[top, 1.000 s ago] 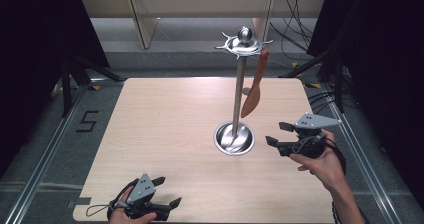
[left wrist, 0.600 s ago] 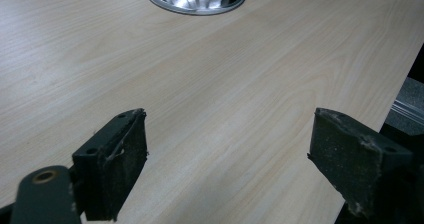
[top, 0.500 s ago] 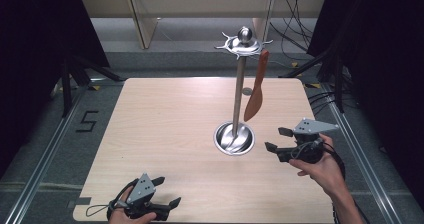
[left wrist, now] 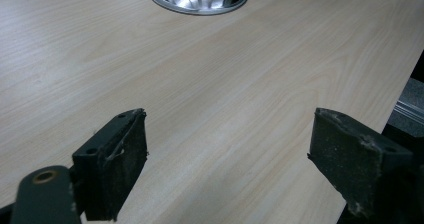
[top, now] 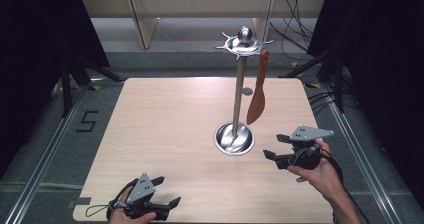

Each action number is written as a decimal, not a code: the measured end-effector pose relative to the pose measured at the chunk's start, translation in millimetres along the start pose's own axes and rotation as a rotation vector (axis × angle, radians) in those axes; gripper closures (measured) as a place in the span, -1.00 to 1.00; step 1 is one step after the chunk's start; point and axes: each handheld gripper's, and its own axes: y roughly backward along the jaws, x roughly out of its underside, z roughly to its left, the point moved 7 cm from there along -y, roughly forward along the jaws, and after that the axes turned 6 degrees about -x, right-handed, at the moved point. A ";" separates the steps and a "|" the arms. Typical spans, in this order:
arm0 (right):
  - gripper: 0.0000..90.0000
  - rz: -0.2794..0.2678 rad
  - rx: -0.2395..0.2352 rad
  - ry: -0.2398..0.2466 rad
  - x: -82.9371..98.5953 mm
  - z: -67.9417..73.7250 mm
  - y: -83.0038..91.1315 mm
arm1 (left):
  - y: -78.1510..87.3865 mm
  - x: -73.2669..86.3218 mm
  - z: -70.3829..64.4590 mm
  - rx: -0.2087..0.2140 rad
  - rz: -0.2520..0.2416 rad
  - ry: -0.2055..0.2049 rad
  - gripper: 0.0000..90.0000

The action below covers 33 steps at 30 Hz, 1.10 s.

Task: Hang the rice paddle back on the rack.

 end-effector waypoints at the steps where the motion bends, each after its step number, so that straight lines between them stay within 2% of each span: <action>1: -0.40 -0.016 0.012 0.020 0.1 -1.9 -2.1 | 0.0 0.0 0.0 0.000 0.000 0.000 -0.67; 2: -0.41 -0.010 0.008 0.006 1.9 -0.5 -2.2 | 0.1 0.1 0.0 0.000 0.000 -0.001 -0.67; 5: -0.41 -0.005 0.005 0.025 5.3 -1.1 -3.7 | 0.0 0.0 0.2 -0.001 0.000 0.000 -0.67; 6: -0.41 0.009 0.000 0.006 7.7 0.9 -3.3 | 0.0 0.1 0.2 -0.001 0.000 0.000 -0.67; 7: -0.41 0.002 0.003 0.021 8.1 -0.1 -4.0 | 0.0 0.1 0.1 -0.002 0.000 0.001 -0.67; 11: -0.41 0.020 -0.006 0.005 13.1 1.9 -4.3 | -0.1 0.3 0.1 -0.001 0.001 0.000 -0.67; 12: -0.41 0.024 -0.009 0.004 14.0 2.2 -4.3 | -0.1 1.0 -1.1 -0.003 0.006 0.023 -0.67; 14: -0.41 0.014 -0.003 0.006 14.8 1.7 -5.0 | 0.0 0.8 -1.2 -0.003 0.005 0.024 -0.67; 15: -0.41 0.016 -0.001 0.005 15.6 1.6 -5.1 | -0.1 0.2 0.1 0.000 0.001 -0.001 -0.67; 17: -0.41 0.025 -0.004 0.023 17.1 -0.2 -5.1 | 0.0 1.0 -1.3 -0.001 0.006 0.023 -0.67; 18: -0.42 0.023 -0.001 0.004 18.1 1.4 -5.4 | 0.1 0.9 -1.4 0.000 0.006 0.023 -0.67; 20: -0.42 0.024 -0.007 0.012 19.4 1.9 -5.5 | 0.0 0.0 0.3 0.001 0.001 -0.011 -0.67; 21: -0.42 0.035 -0.009 -0.016 21.4 4.1 -5.1 | -0.4 -0.4 -1.4 0.006 -0.006 0.004 -0.67; 22: -0.42 0.020 -0.005 0.004 21.3 2.6 -6.1 | -0.2 -0.2 -1.3 0.006 -0.003 -0.001 -0.67; 25: -0.42 0.019 -0.006 -0.004 24.9 3.6 -6.6 | -0.1 0.0 -1.2 0.006 -0.002 -0.001 -0.67; 26: -0.42 0.020 -0.008 0.015 25.7 2.0 -6.9 | -0.3 -0.2 -1.3 0.006 -0.004 0.005 -0.67; 29: -0.41 0.010 -0.001 -0.004 27.6 3.2 -6.9 | -0.1 0.0 -1.2 0.006 -0.002 0.000 -0.67; 31: -0.42 0.019 -0.014 -0.011 30.7 4.7 -5.6 | -0.1 -0.4 -1.6 0.007 -0.005 0.000 -0.67; 32: -0.42 0.010 -0.004 0.014 30.4 2.2 -5.3 | -0.2 0.2 -2.8 0.006 -0.001 0.021 -0.67; 33: -0.42 0.013 -0.010 -0.011 31.8 5.2 -5.3 | -0.2 0.3 -2.8 0.005 0.000 0.020 -0.67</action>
